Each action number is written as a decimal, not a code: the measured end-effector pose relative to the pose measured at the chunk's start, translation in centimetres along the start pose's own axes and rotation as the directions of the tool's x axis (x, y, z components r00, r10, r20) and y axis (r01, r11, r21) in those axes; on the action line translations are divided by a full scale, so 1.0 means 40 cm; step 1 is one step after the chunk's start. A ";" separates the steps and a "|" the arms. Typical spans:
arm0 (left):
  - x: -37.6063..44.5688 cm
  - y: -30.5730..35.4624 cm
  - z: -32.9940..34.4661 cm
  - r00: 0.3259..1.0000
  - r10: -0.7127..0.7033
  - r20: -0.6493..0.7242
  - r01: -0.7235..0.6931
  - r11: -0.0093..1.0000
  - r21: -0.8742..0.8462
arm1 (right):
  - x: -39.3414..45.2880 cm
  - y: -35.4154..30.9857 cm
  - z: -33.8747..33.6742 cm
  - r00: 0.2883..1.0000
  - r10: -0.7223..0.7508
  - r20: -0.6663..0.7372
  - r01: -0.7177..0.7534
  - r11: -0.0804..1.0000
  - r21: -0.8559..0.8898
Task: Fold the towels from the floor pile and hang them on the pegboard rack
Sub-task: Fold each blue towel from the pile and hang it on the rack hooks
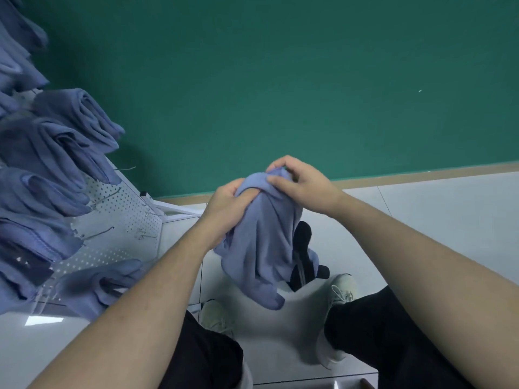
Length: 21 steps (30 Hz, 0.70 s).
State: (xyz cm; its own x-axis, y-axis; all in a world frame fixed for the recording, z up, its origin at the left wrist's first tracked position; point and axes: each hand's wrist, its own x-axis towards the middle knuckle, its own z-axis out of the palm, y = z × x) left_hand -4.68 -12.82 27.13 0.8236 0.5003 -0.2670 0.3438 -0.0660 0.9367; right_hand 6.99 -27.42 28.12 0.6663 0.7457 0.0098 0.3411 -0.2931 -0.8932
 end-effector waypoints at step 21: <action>0.045 -0.054 -0.143 0.987 -0.142 -0.069 0.119 0.956 -0.267 | 0.028 0.044 -0.071 0.827 0.522 -0.210 -0.460 0.842 0.280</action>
State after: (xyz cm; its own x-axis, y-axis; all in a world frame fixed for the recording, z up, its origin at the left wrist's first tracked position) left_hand -6.52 -6.82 25.91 0.7334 0.5630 -0.3809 0.3058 0.2272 0.9246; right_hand 10.21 -28.80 27.84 0.8681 0.3379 -0.3636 -0.2053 -0.4225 -0.8828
